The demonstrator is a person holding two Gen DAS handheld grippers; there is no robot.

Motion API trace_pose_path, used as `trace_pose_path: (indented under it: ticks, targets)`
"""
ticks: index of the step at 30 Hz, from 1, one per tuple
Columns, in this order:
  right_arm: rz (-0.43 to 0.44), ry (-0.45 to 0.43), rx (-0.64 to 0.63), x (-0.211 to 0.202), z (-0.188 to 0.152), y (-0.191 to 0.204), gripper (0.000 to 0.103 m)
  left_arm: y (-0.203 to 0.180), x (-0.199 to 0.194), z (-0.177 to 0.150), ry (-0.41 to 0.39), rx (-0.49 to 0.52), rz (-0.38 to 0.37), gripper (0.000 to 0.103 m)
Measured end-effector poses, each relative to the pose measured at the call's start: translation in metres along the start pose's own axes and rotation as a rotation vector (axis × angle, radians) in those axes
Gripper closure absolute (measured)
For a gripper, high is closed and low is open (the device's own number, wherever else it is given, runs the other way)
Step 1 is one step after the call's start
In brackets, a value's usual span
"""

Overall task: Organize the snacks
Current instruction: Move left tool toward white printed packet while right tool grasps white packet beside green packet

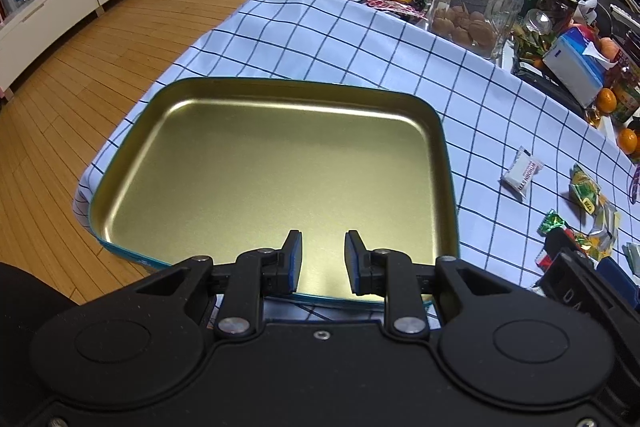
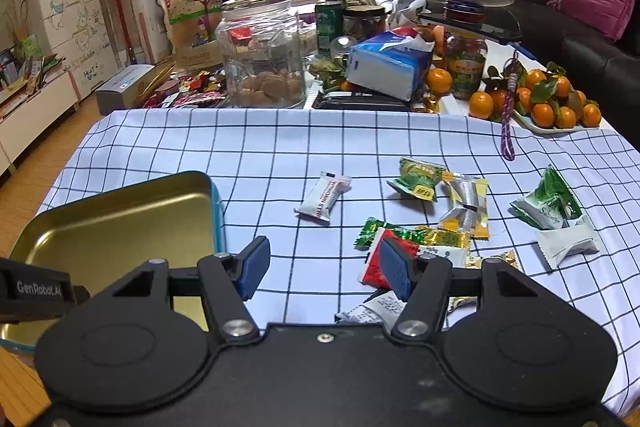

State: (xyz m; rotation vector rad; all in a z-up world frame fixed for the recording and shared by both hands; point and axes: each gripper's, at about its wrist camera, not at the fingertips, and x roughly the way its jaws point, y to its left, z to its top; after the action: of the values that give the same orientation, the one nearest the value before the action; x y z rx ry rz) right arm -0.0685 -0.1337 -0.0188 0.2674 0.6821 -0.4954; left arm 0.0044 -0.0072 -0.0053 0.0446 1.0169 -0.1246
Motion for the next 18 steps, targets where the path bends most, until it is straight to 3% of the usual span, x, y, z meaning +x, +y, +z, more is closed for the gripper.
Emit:
trace_pose_path:
  ticks: [8, 12, 18]
  targets:
    - [-0.077, -0.005, 0.194, 0.007, 0.016, -0.054, 0.043, -0.035, 0.002, -0.007, 0.015, 0.117, -0.042, 0.069]
    - [-0.148, -0.030, 0.308, 0.010, 0.022, -0.097, 0.046, -0.057, 0.002, -0.012, 0.025, 0.191, -0.089, 0.069]
    - [-0.205, 0.012, 0.578, 0.020, 0.016, -0.179, 0.054, -0.099, 0.003, -0.020, 0.047, 0.320, -0.190, 0.069]
